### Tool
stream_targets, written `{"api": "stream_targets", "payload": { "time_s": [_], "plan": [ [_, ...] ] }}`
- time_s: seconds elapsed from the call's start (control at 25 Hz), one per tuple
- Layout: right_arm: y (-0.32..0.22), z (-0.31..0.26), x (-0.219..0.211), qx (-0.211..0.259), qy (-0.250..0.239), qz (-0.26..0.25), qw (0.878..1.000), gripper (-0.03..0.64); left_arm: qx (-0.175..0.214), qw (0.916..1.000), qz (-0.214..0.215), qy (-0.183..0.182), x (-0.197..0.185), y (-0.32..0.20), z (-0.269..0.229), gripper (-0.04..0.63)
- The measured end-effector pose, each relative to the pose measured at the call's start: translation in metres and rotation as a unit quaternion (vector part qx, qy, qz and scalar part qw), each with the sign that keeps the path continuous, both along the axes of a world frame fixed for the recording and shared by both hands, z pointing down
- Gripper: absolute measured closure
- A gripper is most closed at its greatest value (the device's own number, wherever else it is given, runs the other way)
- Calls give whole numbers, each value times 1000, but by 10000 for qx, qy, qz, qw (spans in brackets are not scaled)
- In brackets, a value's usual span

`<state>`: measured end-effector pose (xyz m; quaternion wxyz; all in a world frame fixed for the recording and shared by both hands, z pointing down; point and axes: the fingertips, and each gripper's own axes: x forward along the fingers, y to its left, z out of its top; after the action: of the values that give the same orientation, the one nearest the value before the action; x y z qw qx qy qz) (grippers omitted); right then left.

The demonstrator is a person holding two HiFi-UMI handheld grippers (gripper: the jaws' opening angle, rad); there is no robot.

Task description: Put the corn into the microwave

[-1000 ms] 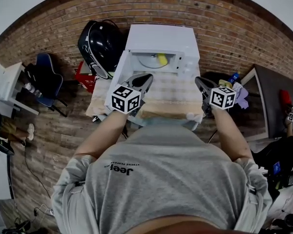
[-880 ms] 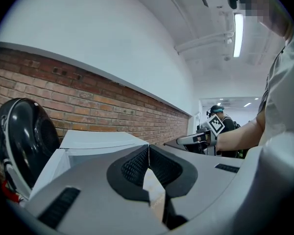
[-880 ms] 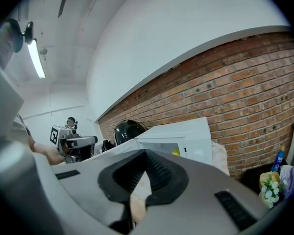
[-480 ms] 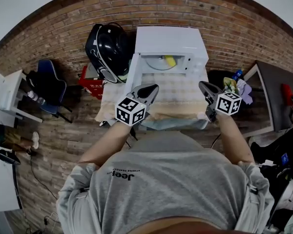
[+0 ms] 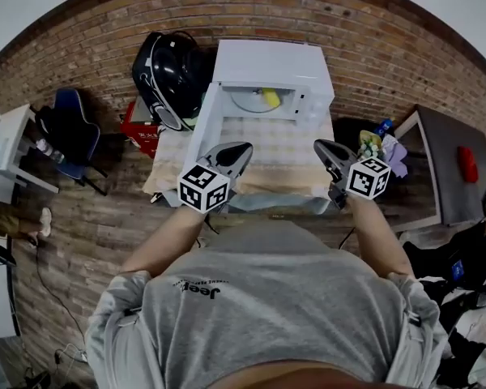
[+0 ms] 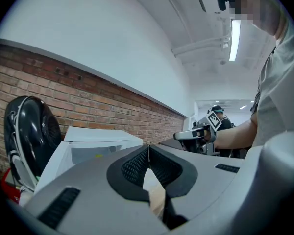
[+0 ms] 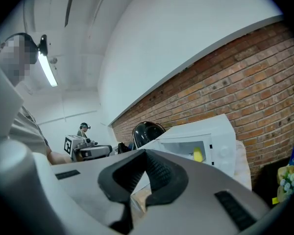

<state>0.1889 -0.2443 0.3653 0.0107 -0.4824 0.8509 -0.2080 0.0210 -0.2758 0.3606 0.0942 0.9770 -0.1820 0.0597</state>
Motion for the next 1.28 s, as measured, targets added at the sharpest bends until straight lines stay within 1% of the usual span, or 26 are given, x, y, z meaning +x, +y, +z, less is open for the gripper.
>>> {"api": "stream_targets", "payload": {
  "time_s": [0.08, 0.2, 0.36, 0.52, 0.72, 0.96, 1.28],
  "plan": [
    [9, -4, 12, 20, 56, -157, 9999, 598, -11, 9997, -223, 55, 9, 3, -4, 572],
    [26, -7, 37, 14, 196, -300, 9994, 598, -128, 9986, -485, 189, 25, 14, -8, 572],
    [40, -10, 71, 98, 354, -354, 9987, 598, -99, 9977, -631, 231, 47, 23, -15, 572],
    [45, -5, 92, 82, 180, -221, 9996, 598, -54, 9976, -679, 130, 51, 31, -16, 572],
    [41, -6, 87, 134, 166, -196, 9996, 598, -86, 9963, -841, 149, 36, 31, -16, 572],
    [38, -2, 71, 143, 318, -227, 9991, 600, -94, 9962, -854, 109, 24, 29, -14, 572],
    [37, -3, 60, 157, 365, -227, 9990, 600, -49, 9960, -878, 134, 11, 27, -18, 572]
  ]
}}
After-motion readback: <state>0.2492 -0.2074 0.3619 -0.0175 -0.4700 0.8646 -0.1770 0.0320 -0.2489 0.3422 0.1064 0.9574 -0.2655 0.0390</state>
